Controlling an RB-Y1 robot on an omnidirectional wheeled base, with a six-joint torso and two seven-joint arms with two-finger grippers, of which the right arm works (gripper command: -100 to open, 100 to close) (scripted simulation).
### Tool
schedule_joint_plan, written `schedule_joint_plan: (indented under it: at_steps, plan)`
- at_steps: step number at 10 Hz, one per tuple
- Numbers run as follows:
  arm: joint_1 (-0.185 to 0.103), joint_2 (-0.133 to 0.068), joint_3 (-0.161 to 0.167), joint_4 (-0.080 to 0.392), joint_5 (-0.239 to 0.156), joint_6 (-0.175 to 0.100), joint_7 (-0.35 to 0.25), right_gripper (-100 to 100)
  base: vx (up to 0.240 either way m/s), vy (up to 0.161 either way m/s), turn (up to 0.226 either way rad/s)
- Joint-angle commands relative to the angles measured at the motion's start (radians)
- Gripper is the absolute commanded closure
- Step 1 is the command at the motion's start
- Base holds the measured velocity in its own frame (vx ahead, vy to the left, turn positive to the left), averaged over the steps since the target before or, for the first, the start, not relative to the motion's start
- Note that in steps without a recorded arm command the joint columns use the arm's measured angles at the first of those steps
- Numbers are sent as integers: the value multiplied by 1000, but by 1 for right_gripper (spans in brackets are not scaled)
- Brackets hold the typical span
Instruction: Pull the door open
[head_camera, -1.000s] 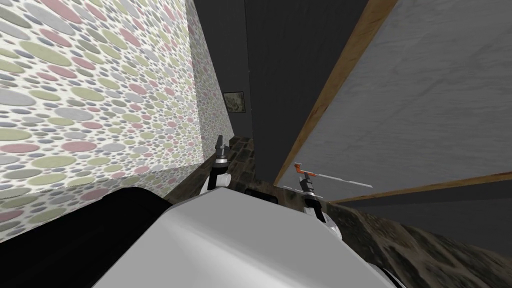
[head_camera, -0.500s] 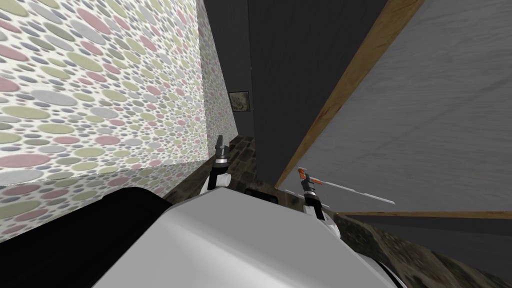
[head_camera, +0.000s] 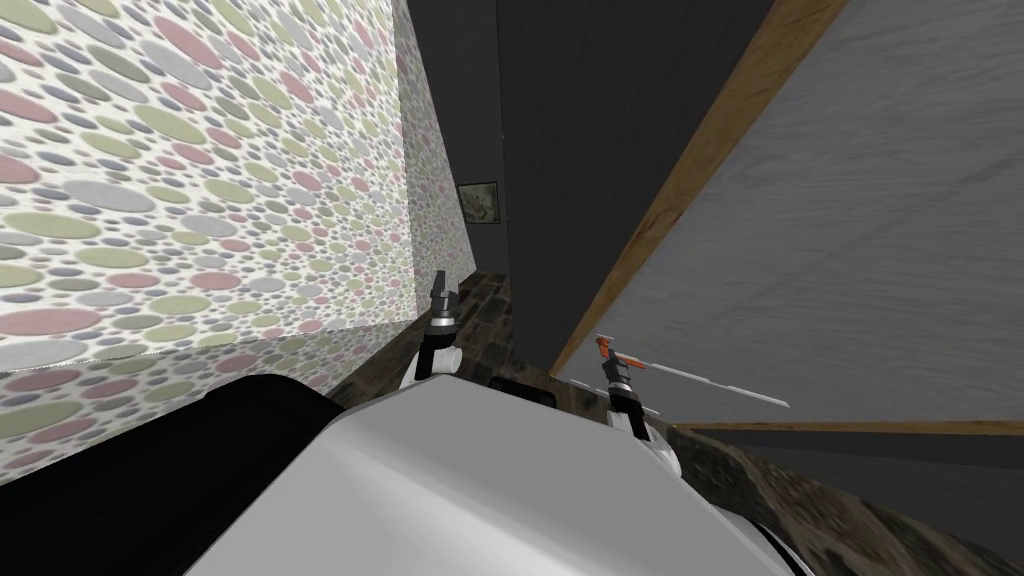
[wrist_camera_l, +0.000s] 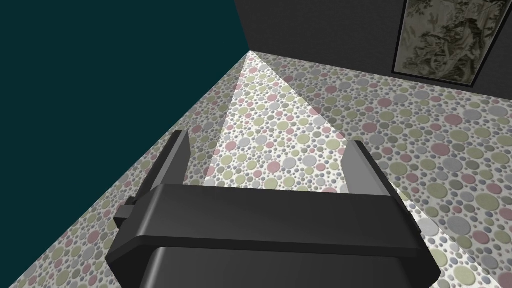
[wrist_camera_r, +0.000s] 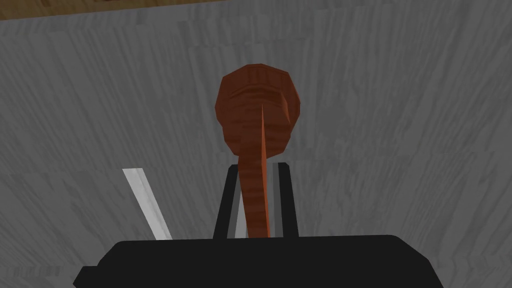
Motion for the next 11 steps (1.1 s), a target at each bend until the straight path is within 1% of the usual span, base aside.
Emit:
schedule_joint_plan:
  at_steps: [1, 2, 5, 6, 7, 8, 10, 11]
  plan:
    - [10, -12, 11, 0, 6, -13, -16, 100, -91, -21, 110]
    - [13, -16, 14, 0, 7, -17, -21, 100, -148, -35, 107]
    - [37, -46, 39, 1, 21, -49, -60, 100, -198, -20, 112]
    - [45, -57, 48, 1, 26, -60, -75, 100, -220, -95, 115]
    - [57, -72, 61, 1, 33, -76, -94, 100, -231, -127, 196]
    - [61, -76, 65, 1, 35, -81, -100, 100, -185, -78, 125]
    - [75, -93, 80, 2, 43, -99, -123, 100, -169, -41, 71]
    - [69, -84, 78, 2, 42, -91, -113, 100, -72, -16, 19]
